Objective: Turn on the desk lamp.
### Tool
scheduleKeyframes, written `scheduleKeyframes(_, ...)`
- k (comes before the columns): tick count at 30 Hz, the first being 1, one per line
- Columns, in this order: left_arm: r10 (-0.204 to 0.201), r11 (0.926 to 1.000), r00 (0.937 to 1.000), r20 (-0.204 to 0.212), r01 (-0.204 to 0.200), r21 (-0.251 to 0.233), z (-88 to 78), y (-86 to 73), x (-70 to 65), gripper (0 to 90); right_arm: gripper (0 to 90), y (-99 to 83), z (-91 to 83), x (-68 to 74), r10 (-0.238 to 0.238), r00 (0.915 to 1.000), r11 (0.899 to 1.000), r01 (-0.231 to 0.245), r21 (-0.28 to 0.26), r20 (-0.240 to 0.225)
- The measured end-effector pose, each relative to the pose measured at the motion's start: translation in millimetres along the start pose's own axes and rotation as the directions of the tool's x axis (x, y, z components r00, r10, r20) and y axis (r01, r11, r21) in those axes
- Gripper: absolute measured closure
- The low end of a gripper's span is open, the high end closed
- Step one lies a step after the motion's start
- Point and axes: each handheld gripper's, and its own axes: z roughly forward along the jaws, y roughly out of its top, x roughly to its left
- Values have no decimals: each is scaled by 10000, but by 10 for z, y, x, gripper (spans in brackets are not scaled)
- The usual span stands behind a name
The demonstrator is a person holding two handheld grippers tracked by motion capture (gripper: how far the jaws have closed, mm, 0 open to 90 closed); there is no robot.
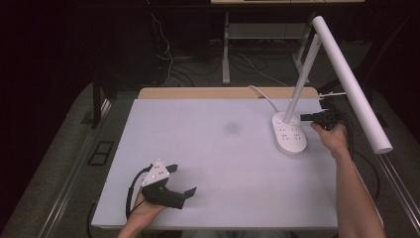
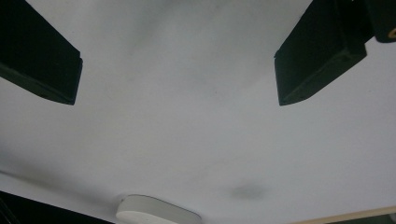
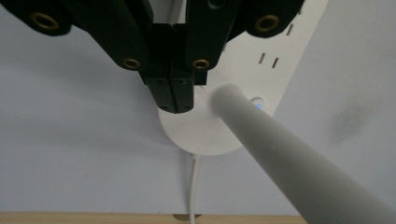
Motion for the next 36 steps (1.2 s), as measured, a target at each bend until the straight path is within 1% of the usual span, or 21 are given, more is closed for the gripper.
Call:
scheduleKeyframes(1,-19,10000,10000,0,19,-9,0,-1,2,0,891,-3,12,-17,-39,10000,10000,39,48,-51)
scheduleKeyframes(2,-9,10000,10000,-7,9,-18,-2,-1,3,0,890,-3,34,-18,126,9999,9999,-126,25,-110)
scheduleKeyframes(5,-34,10000,10000,-23,34,-38,-10,-1,7,0,890,-5,90,-27,242,9995,9997,-241,52,-186)
scheduleKeyframes(8,-58,10000,10000,-24,58,-41,-11,-2,9,0,891,-3,139,-24,249,9994,9997,-248,38,-245)
scheduleKeyframes(9,-64,10000,10000,-35,64,-60,-9,-4,11,0,891,-3,158,-21,170,9996,9998,-169,56,-240)
scheduleKeyframes(11,-66,10000,10000,-36,66,-53,-9,-4,12,0,891,-1,191,-6,133,9997,9998,-129,180,-224)
scheduleKeyframes(16,-72,9999,10000,-38,72,-72,-15,-4,14,0,891,0,249,13,93,9997,9999,-91,100,-221)
scheduleKeyframes(17,-64,10000,10000,-46,64,-44,-18,-3,15,0,891,-2,257,22,159,9997,9998,-158,76,-211)
scheduleKeyframes(21,-77,10000,9999,-84,76,-60,-22,-4,13,0,891,-3,281,51,115,9997,9999,-116,-57,-199)
scheduleKeyframes(22,-77,9999,9999,-103,76,-65,-29,-3,15,0,891,-7,286,48,-2,9998,9999,0,-122,-182)
scheduleKeyframes(24,-55,10000,9999,-131,54,-84,-35,-2,15,0,891,-15,293,57,152,9993,9998,-155,-93,-337)
scheduleKeyframes(25,-77,9999,9999,-143,76,-90,-39,-2,13,0,892,-17,295,58,125,9995,9998,-130,-145,-288)
scheduleKeyframes(26,-49,9999,9999,-163,48,-89,-42,-2,14,0,892,-17,291,67,215,9994,9997,-217,-88,-287)
scheduleKeyframes(29,-80,9999,9998,-168,77,-137,-44,-4,10,0,892,-12,291,91,25,10000,10000,-26,-72,-73)
scheduleKeyframes(32,-53,9999,9999,-145,51,-113,-44,-3,8,0,893,-18,294,104,-78,10000,9999,78,-79,27)
scheduleKeyframes(36,-49,9999,9999,-157,47,-125,-40,-4,-3,0,894,-53,290,75,194,9996,9996,-197,-203,-181)
